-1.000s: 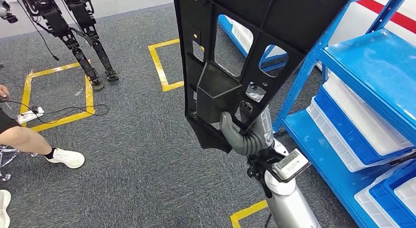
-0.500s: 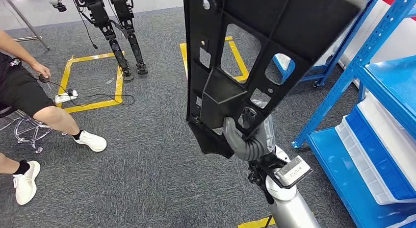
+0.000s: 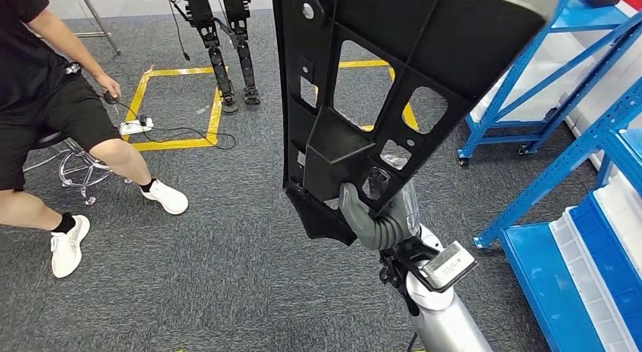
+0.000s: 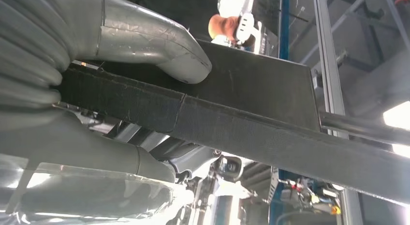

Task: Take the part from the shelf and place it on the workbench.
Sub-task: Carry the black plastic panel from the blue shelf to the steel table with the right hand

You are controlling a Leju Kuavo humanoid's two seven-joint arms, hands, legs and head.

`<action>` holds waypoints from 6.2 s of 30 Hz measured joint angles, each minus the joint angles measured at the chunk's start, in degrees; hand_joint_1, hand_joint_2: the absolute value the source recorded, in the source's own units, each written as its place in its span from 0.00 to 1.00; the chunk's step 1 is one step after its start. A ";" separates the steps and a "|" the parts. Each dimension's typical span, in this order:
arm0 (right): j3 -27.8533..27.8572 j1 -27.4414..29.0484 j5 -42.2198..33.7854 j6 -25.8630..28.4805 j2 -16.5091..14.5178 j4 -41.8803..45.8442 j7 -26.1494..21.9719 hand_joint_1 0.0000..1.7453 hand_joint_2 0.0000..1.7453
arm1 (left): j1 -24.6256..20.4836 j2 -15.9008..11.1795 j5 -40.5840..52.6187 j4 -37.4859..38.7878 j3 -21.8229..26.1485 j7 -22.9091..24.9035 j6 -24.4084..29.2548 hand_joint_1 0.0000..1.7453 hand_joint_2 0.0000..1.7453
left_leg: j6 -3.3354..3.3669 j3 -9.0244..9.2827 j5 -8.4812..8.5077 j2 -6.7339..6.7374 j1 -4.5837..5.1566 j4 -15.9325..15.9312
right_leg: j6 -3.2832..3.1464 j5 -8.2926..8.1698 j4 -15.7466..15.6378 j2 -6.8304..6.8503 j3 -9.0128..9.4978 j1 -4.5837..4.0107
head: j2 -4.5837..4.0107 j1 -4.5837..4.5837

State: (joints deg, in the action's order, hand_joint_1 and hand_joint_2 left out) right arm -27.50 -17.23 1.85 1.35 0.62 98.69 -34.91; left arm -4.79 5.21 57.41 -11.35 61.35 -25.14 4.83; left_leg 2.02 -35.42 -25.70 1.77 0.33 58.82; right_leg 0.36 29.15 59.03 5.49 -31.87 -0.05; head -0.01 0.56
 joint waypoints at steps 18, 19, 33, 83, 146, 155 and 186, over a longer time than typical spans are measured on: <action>0.12 0.79 -0.32 0.92 0.33 0.12 -0.04 1.00 1.00 | -0.03 0.21 0.86 0.03 0.26 0.85 0.55 0.00 1.00 | -1.84 -2.65 -3.19 -4.02 -0.95 5.79 | -0.47 -1.93 0.02 -5.61 -1.31 1.43 | -0.01 0.01; 0.13 0.77 -0.34 0.92 0.27 0.12 -0.03 1.00 1.00 | -0.09 0.21 0.86 0.03 0.26 0.87 0.55 0.00 1.00 | -2.02 -4.61 -5.07 -2.87 -0.98 9.71 | -0.73 -1.83 0.01 -5.00 -1.28 1.23 | -0.01 0.13; 0.15 0.37 -0.50 1.60 0.14 0.28 0.14 1.00 1.00 | -0.19 0.22 0.87 0.03 0.28 0.64 0.55 0.00 1.00 | 0.93 1.33 0.65 -0.92 -0.40 -1.54 | -0.19 1.43 4.33 -2.67 -2.41 -0.07 | 0.00 -0.06; 2.93 1.65 -0.91 -0.46 0.73 0.42 0.87 1.00 1.00 | 0.14 0.75 0.75 0.04 0.57 -1.46 -0.55 0.00 1.00 | -2.58 -7.65 -6.58 -1.97 -1.11 15.31 | -1.45 -1.86 -0.91 -3.28 -0.65 1.02 | -0.01 0.35; 3.07 1.99 -0.74 -1.50 0.81 -1.28 0.66 1.00 1.00 | 0.31 0.84 1.00 0.01 1.70 -0.44 -0.52 0.00 1.00 | -2.70 -7.03 -3.18 -1.60 -1.50 12.37 | -0.50 -1.02 -0.37 -2.32 -0.09 1.75 | 0.00 0.47; 3.10 1.70 -0.69 -1.50 0.84 -1.30 0.63 1.00 1.00 | 0.06 0.75 1.63 0.00 1.70 -0.52 -0.40 0.00 1.00 | -0.02 -0.05 1.61 -0.92 -0.75 -1.09 | 1.30 1.49 1.58 -1.79 0.31 0.90 | 0.00 0.08; 3.85 2.76 0.97 -1.04 0.10 -1.17 1.28 1.00 1.00 | 0.06 0.91 1.54 -0.02 1.73 -1.36 -0.48 0.00 1.00 | 0.55 2.05 1.12 -4.86 -0.58 -2.79 | 0.91 -2.28 -1.33 -6.01 -0.82 0.91 | 0.00 -0.09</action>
State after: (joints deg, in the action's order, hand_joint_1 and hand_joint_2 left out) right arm -23.65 -14.47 2.81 0.31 0.73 97.52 -33.63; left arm -4.73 6.12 58.95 -11.37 63.08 -26.49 4.34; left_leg 2.57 -33.37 -24.58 -3.09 -0.25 56.03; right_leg 1.28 26.87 57.70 -0.52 -32.68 0.86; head -0.02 0.48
